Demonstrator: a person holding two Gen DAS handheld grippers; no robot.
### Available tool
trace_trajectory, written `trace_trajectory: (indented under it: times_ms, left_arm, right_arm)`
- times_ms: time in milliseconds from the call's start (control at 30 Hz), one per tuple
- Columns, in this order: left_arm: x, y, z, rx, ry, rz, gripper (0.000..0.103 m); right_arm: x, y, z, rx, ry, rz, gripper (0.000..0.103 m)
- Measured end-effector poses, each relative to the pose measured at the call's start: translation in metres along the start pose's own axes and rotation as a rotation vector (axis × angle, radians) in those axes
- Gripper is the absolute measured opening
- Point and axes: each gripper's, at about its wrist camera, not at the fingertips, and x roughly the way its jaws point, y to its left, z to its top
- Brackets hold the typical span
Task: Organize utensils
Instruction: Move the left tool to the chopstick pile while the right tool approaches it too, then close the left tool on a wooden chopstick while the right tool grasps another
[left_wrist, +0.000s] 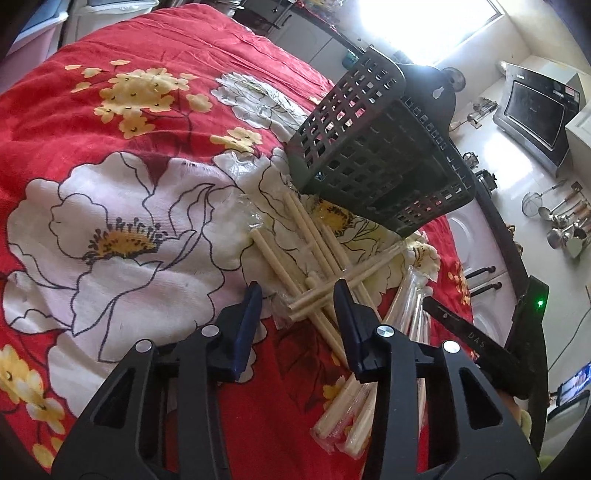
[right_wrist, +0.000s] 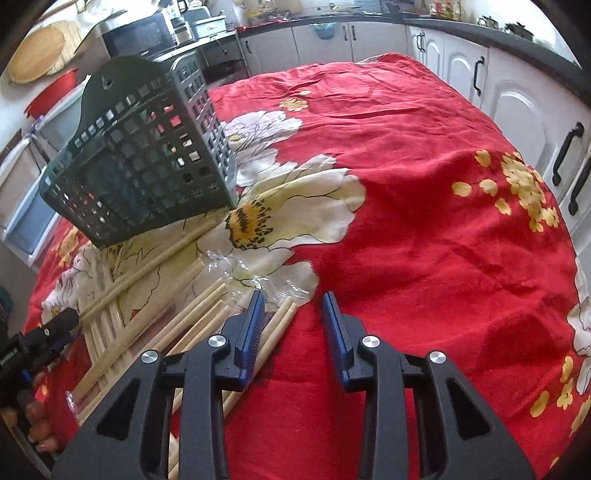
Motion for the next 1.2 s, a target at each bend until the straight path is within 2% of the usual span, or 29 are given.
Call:
trace_trajectory:
  times_ms: [100, 167, 267, 467, 633, 767, 867, 1200]
  left_arm:
    - [0.001, -0.001, 0.001, -0.004, 0.0, -0.002, 0.032]
    - [0.001, -0.001, 0.0, -0.007, 0.001, -0.003, 0.029]
    - [0.002, -0.001, -0.001, -0.023, 0.009, -0.019, 0.025]
    - [0.001, 0.0, -0.004, -0.044, 0.012, -0.037, 0.015]
    - [-0.009, -0.002, -0.005, -0.046, -0.014, -0.051, 0.012]
    - [-0.024, -0.015, -0.003, 0.0, -0.049, -0.061, 0.01]
    - [-0.034, -0.034, 0.001, 0.072, -0.07, -0.053, 0.008]
    - [-0.048, -0.075, 0.016, 0.219, -0.107, -0.033, 0.005]
  right_arm:
    - [0.002, -0.001, -0.001, -0.004, 0.0, -0.002, 0.028]
    - [0.001, -0.005, -0.001, 0.009, -0.005, 0.001, 0.019]
    - [0.0, -0.014, -0.002, 0.048, -0.013, 0.026, 0.013]
    - [-0.005, -0.023, -0.004, 0.103, -0.032, 0.063, 0.009]
    - [-0.012, -0.028, -0.004, 0.133, -0.052, 0.099, 0.008]
    - [-0.024, -0.028, -0.002, 0.131, -0.087, 0.133, 0.007]
    - [-0.035, -0.027, 0.002, 0.127, -0.11, 0.16, 0.006]
    - [-0.082, -0.011, 0.026, 0.04, -0.225, 0.224, 0.005]
